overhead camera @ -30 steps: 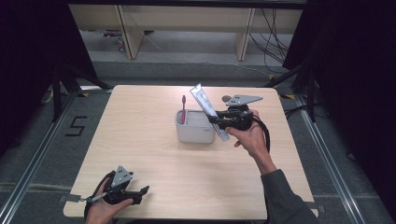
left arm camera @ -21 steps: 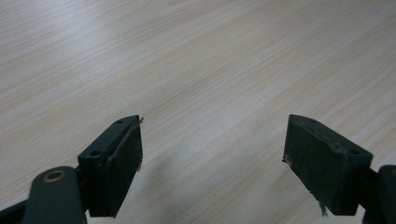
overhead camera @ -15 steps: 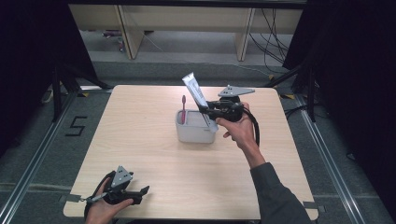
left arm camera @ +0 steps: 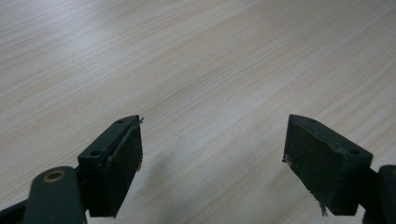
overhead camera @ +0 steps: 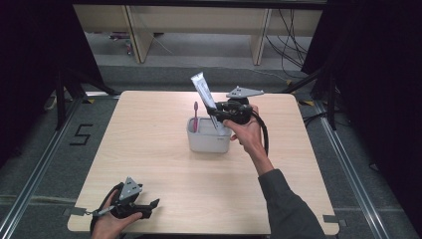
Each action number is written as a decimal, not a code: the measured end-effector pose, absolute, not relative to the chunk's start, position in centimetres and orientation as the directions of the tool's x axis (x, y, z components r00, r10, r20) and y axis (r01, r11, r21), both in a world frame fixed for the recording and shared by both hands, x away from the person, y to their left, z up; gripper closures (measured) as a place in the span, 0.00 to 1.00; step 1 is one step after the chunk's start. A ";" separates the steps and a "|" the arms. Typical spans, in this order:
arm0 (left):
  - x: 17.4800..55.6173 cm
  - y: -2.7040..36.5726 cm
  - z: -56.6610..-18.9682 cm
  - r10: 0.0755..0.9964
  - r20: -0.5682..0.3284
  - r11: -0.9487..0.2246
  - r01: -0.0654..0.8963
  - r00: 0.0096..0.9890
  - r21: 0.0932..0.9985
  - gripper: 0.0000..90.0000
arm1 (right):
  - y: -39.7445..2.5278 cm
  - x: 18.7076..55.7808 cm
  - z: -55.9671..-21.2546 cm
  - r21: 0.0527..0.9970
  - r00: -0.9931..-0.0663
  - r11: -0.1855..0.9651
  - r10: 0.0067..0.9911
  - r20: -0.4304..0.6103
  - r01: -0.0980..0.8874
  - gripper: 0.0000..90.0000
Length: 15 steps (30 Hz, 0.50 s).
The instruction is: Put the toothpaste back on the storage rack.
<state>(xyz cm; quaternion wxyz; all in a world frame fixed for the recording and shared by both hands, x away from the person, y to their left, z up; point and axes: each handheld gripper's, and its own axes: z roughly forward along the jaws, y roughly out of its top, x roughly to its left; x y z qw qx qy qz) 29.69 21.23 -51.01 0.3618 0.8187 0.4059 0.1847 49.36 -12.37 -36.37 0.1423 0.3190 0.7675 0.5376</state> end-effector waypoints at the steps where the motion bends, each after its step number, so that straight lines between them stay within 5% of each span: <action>1: 29.7 21.2 -51.0 0.797 0.012 -0.412 0.530 0.603 0.741 0.21 | -12.3 49.5 -36.4 0.918 -0.756 0.216 0.644 0.121 0.332 0.79; 15: 29.6 20.9 -51.1 0.795 -0.011 -0.393 0.530 0.606 0.752 0.21 | -11.5 51.1 -37.6 0.926 -0.719 0.170 0.681 0.137 0.337 0.79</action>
